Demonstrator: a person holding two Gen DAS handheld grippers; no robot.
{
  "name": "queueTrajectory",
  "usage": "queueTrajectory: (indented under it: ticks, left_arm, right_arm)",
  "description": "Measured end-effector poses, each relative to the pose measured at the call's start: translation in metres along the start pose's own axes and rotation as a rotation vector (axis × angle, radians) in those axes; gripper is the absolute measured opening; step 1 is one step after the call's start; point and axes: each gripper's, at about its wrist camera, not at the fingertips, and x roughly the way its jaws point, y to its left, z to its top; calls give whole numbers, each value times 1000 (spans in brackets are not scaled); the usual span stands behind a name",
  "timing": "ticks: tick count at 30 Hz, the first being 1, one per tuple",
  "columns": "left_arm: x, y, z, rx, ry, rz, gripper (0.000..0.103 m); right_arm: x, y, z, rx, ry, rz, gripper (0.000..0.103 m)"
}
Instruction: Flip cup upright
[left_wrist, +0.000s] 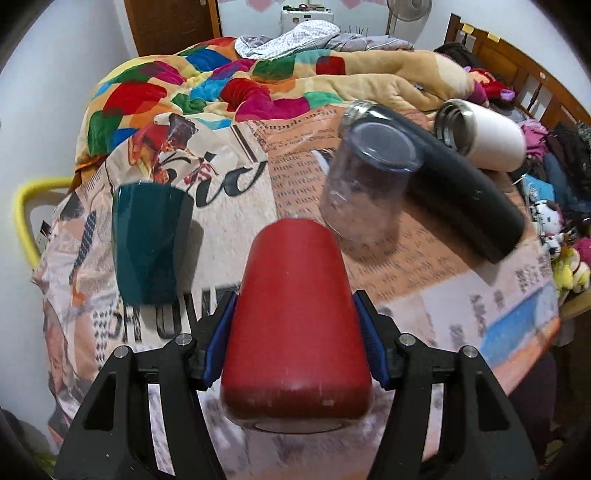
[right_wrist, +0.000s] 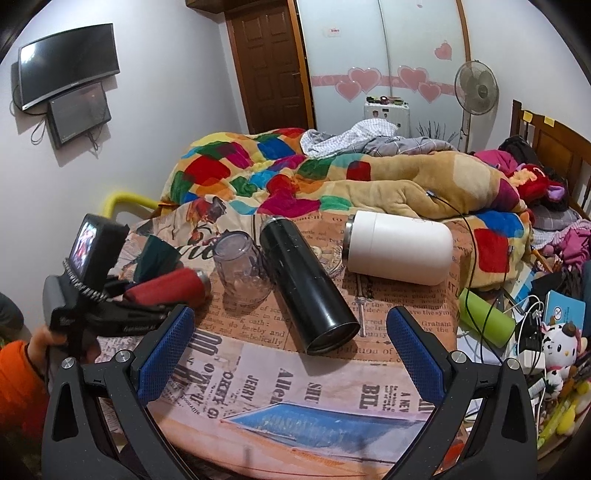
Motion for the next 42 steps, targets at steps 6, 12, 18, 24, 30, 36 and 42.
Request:
queueTrajectory:
  ticks: [6, 12, 18, 24, 30, 36, 42]
  left_arm:
    - [-25, -19, -19, -6, -31, -30, 61]
    - [-40, -43, -23, -2, -73, -66, 61]
    - [-40, -72, -16, 9, -111, -108, 61]
    - [-22, -97, -14, 32, -116, -126, 61]
    - [-11, -106, -22, 14, -106, -126, 61]
    - [-1, -109, -39, 13, -59, -130, 61]
    - [-9, -108, -43, -5, -85, -137, 55]
  right_arm:
    - [-10, 5, -1, -19, -13, 7, 103]
    - [-18, 7, -5, -36, -21, 2, 103]
    - [-23, 3, -10, -42, -16, -14, 103]
    - [-21, -2, -14, -46, 3, -27, 103]
    - [-18, -6, -21, -49, 27, -20, 103]
    - [-14, -10, -28, -31, 66, 10, 103]
    - [-12, -10, -33, -34, 98, 14, 100]
